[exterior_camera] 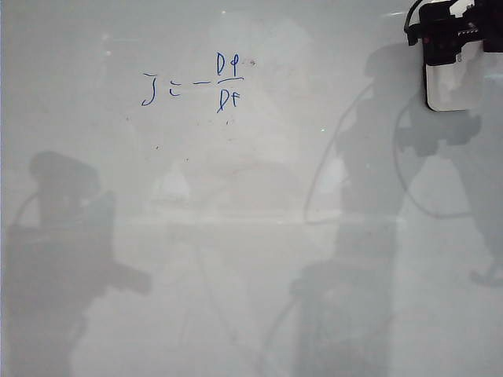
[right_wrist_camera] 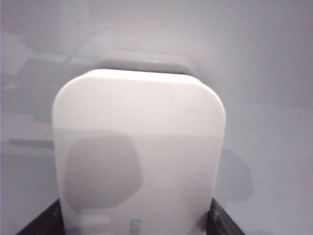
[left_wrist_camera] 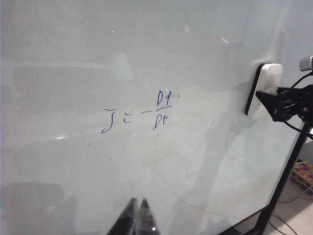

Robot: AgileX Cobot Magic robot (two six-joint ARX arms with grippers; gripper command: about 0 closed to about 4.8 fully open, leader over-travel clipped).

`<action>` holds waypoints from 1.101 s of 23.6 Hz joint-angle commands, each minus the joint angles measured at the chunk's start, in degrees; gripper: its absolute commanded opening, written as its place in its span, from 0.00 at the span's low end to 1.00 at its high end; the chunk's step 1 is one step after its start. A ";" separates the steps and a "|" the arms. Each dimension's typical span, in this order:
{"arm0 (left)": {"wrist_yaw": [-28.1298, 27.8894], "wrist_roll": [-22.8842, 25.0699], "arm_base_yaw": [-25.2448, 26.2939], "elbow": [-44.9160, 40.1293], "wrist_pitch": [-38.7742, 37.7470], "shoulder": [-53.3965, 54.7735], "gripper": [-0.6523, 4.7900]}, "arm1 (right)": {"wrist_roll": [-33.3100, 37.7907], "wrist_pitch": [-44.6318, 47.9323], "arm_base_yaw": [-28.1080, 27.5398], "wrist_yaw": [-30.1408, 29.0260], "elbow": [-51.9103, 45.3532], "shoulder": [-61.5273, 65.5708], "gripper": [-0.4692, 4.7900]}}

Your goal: Grab the whiteboard eraser that is attached to the surface of the whiteboard and use it to clean the writing on the whiteboard.

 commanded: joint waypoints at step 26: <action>-2.58 0.31 -0.07 0.37 0.59 0.04 0.11 | 0.04 -3.74 29.79 8.22 10.36 7.41 0.47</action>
